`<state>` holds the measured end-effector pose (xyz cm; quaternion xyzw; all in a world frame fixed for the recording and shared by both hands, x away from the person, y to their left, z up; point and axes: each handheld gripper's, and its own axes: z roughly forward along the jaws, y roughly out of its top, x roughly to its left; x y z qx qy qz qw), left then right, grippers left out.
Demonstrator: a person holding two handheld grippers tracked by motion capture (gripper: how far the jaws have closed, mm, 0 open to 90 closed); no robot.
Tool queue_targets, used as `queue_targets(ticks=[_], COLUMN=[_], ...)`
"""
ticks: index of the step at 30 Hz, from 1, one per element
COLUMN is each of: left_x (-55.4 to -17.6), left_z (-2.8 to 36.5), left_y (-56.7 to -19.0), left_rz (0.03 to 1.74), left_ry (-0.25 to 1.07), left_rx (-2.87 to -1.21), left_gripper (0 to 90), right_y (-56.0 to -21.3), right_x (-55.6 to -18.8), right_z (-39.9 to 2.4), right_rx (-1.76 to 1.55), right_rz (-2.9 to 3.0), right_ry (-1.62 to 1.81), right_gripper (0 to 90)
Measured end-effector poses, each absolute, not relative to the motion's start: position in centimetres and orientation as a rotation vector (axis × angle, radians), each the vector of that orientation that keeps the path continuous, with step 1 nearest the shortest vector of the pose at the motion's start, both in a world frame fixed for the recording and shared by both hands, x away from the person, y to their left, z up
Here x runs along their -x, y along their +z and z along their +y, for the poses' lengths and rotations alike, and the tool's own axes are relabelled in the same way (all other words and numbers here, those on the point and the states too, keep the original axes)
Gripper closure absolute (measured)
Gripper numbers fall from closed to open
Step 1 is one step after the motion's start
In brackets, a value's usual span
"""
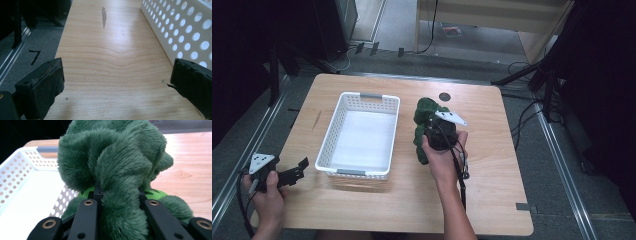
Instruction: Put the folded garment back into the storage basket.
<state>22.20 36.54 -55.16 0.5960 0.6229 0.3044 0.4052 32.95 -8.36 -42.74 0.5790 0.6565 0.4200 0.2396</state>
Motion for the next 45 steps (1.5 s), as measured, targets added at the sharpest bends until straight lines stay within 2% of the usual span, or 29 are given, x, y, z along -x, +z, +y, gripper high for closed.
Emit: queue_targets(ticks=[13, 45], left_x=[-22.2, -22.3], left_z=[36.5, 36.6], left_y=[-55.2, -55.2], left_rz=[1.568, 1.571], left_ry=[0.768, 0.772], left_rx=[-1.5, -1.487], left_gripper=[0.0, 0.0], right_y=[-40.7, -38.9], right_x=[-33.6, -34.4], right_z=[-6.3, -0.4], right_rx=[-1.561, -1.512], right_rz=[1.837, 1.909], right_ry=[1.161, 1.206], right_gripper=[74.3, 74.2])
